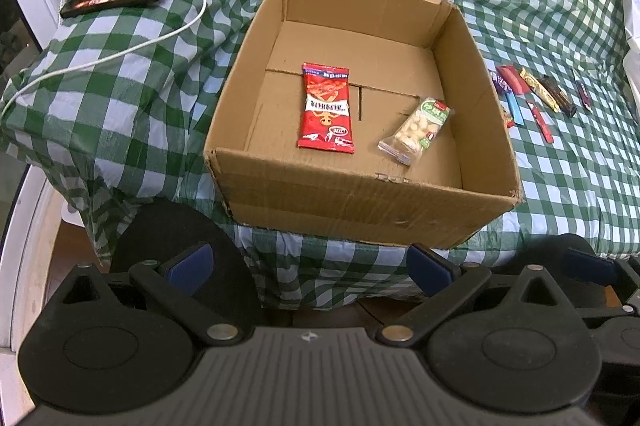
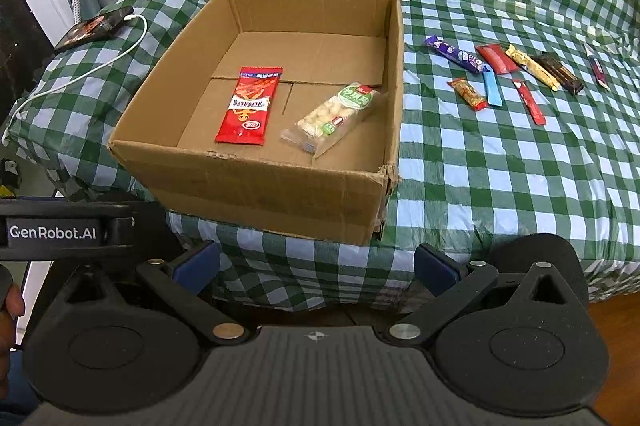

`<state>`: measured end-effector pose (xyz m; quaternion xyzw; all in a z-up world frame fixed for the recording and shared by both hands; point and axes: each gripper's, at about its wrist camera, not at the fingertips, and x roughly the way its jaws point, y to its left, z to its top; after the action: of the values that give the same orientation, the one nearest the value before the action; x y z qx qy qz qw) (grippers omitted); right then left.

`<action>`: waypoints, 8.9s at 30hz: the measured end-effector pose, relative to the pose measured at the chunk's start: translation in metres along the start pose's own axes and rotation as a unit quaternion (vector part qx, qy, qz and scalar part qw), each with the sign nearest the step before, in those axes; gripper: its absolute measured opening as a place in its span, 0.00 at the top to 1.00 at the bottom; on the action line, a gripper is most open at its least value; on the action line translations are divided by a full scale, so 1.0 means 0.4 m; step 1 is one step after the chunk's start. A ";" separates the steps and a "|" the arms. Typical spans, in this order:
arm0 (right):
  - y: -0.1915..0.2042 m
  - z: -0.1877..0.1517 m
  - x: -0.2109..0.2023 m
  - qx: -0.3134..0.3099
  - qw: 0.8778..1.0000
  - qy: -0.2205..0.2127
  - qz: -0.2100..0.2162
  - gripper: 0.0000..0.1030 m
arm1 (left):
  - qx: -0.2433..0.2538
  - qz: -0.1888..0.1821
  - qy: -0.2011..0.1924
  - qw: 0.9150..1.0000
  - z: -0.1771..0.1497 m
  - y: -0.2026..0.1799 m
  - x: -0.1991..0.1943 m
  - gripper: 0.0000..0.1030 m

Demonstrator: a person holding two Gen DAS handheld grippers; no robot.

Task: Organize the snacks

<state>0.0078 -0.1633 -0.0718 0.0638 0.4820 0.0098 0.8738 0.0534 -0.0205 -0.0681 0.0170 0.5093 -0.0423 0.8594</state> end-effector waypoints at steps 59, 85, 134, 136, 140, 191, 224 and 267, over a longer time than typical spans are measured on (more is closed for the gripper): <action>-1.067 0.442 0.467 0.120 0.967 -0.151 -0.166 0.01 | -0.025 -0.023 0.084 0.996 0.673 -0.824 0.686 0.00; -0.973 0.469 0.508 0.036 0.977 -0.139 -0.160 0.60 | 0.017 -0.098 0.066 0.993 0.649 -0.756 0.574 0.85; 0.055 0.012 -0.206 -0.078 0.981 -0.175 0.042 0.60 | -0.053 -0.112 -0.088 0.988 0.004 0.069 -0.180 0.85; 0.054 0.012 -0.204 -0.078 0.981 -0.175 0.043 0.60 | -0.053 -0.112 -0.087 0.988 0.003 0.070 -0.182 0.85; 0.052 0.013 -0.204 -0.077 0.981 -0.175 0.042 0.60 | -0.053 -0.112 -0.088 0.988 0.003 0.069 -0.181 0.85; 0.057 0.052 -0.123 -0.074 0.986 -0.144 0.026 0.60 | -0.089 -0.097 -0.058 0.990 0.064 0.125 -0.094 0.85; 0.004 0.203 0.121 -0.058 0.996 -0.071 0.012 0.60 | -0.105 -0.091 -0.022 0.990 0.277 0.069 0.137 0.85; 0.019 0.205 0.144 -0.045 0.998 -0.039 0.025 0.14 | -0.028 -0.003 -0.027 0.999 0.210 0.047 0.136 0.00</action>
<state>0.1080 -0.1597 -0.0761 0.0371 0.4451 0.0509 0.8933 0.1545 -0.0108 -0.0757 -0.0095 0.4872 -0.0314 0.8727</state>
